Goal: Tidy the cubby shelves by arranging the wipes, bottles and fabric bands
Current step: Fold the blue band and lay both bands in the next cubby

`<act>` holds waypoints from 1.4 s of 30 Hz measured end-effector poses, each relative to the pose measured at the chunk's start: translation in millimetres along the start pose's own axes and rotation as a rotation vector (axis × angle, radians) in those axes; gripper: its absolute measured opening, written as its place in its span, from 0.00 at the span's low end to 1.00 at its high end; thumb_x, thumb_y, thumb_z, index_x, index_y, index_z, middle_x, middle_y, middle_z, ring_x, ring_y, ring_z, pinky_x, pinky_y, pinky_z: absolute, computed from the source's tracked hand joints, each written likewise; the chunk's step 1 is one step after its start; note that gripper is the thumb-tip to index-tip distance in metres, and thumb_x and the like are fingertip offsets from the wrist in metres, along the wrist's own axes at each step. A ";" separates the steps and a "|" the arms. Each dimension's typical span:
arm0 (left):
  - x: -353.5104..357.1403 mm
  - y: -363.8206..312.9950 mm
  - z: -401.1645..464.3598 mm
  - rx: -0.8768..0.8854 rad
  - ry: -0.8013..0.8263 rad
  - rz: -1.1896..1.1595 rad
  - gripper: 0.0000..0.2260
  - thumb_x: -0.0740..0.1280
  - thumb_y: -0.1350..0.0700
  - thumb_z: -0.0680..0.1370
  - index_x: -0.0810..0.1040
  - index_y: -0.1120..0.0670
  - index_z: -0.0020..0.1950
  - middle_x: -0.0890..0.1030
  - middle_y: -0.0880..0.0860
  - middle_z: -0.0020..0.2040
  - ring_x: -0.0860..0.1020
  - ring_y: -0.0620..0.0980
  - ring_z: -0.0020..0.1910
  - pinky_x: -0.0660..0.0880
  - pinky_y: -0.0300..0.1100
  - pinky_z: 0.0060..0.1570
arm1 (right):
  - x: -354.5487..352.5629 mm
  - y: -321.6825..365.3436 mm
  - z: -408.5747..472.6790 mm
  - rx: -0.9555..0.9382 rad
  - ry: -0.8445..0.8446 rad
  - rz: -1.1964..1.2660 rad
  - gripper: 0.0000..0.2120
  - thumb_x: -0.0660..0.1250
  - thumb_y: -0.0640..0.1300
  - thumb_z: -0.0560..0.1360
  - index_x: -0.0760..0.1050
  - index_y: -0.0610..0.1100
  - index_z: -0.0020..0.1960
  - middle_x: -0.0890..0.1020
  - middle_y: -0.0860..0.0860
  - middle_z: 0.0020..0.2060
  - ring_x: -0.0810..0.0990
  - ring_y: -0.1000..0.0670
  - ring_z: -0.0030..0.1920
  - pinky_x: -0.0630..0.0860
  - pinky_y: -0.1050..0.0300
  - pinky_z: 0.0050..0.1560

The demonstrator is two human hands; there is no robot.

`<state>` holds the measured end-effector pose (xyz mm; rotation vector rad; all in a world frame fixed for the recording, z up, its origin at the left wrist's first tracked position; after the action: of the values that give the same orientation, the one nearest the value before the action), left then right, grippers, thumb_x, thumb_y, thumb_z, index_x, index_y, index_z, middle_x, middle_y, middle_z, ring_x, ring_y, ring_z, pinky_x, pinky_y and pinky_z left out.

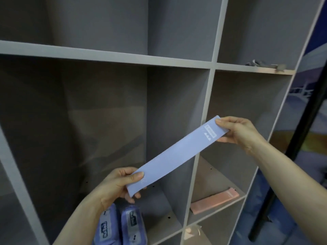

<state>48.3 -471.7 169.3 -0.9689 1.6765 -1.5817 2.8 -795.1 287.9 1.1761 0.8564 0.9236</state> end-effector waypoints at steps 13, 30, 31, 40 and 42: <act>100.1 -15.6 33.1 0.175 -0.533 -0.169 0.08 0.72 0.56 0.72 0.80 0.61 0.44 0.77 0.52 0.31 0.69 0.44 0.20 0.62 0.34 0.19 | -103.1 -47.8 6.2 0.104 -0.090 0.057 0.05 0.67 0.42 0.75 0.78 0.40 0.45 0.82 0.42 0.44 0.83 0.46 0.44 0.83 0.60 0.37; 265.3 -1.8 120.8 0.192 -0.739 -0.029 0.06 0.71 0.55 0.74 0.79 0.56 0.39 0.78 0.51 0.30 0.75 0.42 0.23 0.69 0.34 0.24 | -277.4 -126.4 97.0 0.196 -0.014 -0.002 0.07 0.62 0.38 0.78 0.75 0.36 0.52 0.78 0.41 0.48 0.79 0.43 0.50 0.80 0.50 0.48; 267.3 2.9 127.8 0.196 -0.780 -0.023 0.07 0.72 0.54 0.73 0.78 0.55 0.37 0.79 0.51 0.32 0.76 0.45 0.28 0.72 0.36 0.29 | -279.4 -134.1 104.3 0.211 -0.006 -0.005 0.06 0.63 0.38 0.77 0.75 0.36 0.51 0.78 0.42 0.48 0.79 0.44 0.49 0.81 0.51 0.47; 249.5 81.2 200.7 -0.021 -0.974 0.030 0.06 0.69 0.56 0.75 0.77 0.59 0.45 0.78 0.55 0.38 0.76 0.52 0.35 0.76 0.46 0.39 | -244.7 -239.3 155.1 0.331 0.005 -0.126 0.10 0.64 0.34 0.75 0.75 0.31 0.55 0.77 0.41 0.48 0.77 0.45 0.42 0.80 0.60 0.31; 241.9 102.1 217.7 -0.053 -0.988 0.077 0.06 0.69 0.57 0.75 0.78 0.60 0.47 0.79 0.55 0.38 0.78 0.55 0.38 0.77 0.49 0.45 | -236.5 -270.5 168.5 0.324 -0.021 -0.169 0.12 0.65 0.32 0.75 0.75 0.28 0.56 0.76 0.41 0.48 0.76 0.43 0.44 0.78 0.64 0.24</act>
<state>94.2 -791.4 59.9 -1.3785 1.0216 -0.7584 103.2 -1110.6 69.0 1.3627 1.0991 0.6481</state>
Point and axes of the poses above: each hand's wrist, its own z-axis towards the middle knuckle, its own x-axis out of the palm, y = z × x, the point moved 1 cm from there along z, towards the middle knuckle
